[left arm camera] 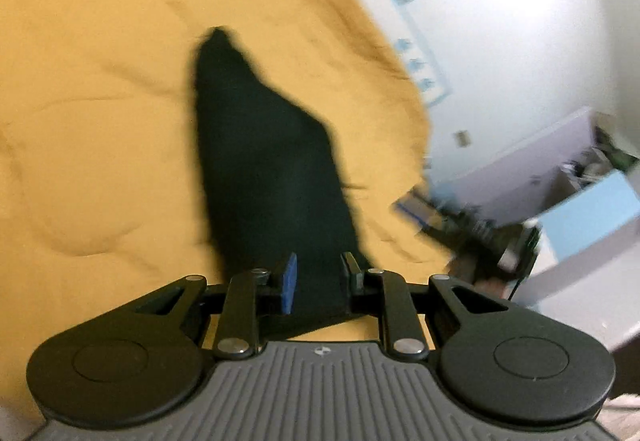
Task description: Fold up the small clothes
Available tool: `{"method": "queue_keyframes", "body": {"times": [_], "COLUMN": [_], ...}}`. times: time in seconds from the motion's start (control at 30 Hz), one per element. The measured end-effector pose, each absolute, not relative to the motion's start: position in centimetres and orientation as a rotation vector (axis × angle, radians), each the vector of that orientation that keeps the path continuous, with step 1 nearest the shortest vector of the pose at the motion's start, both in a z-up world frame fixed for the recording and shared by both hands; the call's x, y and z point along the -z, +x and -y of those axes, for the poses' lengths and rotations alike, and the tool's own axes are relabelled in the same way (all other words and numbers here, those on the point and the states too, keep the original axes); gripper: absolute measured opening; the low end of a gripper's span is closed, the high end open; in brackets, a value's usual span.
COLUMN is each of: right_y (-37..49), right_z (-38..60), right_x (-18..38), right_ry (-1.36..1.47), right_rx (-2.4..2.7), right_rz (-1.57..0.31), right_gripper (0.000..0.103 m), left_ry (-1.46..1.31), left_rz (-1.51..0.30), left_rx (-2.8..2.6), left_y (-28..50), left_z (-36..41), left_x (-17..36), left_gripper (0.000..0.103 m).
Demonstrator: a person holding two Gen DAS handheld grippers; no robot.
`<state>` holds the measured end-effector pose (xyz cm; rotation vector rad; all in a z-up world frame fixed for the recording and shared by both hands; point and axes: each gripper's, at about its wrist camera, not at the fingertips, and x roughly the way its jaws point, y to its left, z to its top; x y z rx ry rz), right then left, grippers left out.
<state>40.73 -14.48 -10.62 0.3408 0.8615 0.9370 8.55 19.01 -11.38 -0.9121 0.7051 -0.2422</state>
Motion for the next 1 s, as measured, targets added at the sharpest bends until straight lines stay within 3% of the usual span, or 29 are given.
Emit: {"method": "queue_keyframes", "body": {"times": [0.2, 0.33, 0.4, 0.63, 0.83, 1.0], "right_y": [35.8, 34.2, 34.0, 34.3, 34.3, 37.2], "right_z": [16.1, 18.5, 19.9, 20.5, 18.8, 13.2], "right_x": [14.8, 17.5, 18.3, 18.9, 13.9, 13.3], "right_ry": [0.345, 0.352, 0.418, 0.487, 0.445, 0.305], "right_rx": [-0.826, -0.785, -0.796, -0.774, -0.844, -0.819], "right_rz": [-0.974, -0.994, -0.994, -1.020, -0.823, -0.779], "right_gripper": [0.055, 0.048, 0.047, 0.042, 0.065, 0.066], "left_ry": [-0.907, -0.887, -0.880, -0.899, -0.902, -0.776], "left_rz": [-0.762, -0.871, -0.889, -0.870, -0.715, -0.667], "left_rx": [0.276, 0.202, 0.180, 0.175, 0.240, 0.100], "left_y": [12.5, 12.2, 11.8, 10.6, 11.6, 15.8], "left_z": [-15.9, -15.3, -15.2, -15.7, -14.9, -15.5], "left_x": [13.6, 16.3, 17.3, 16.6, 12.7, 11.8], "left_gripper": [0.024, 0.023, 0.006, 0.006, 0.009, 0.009]}}
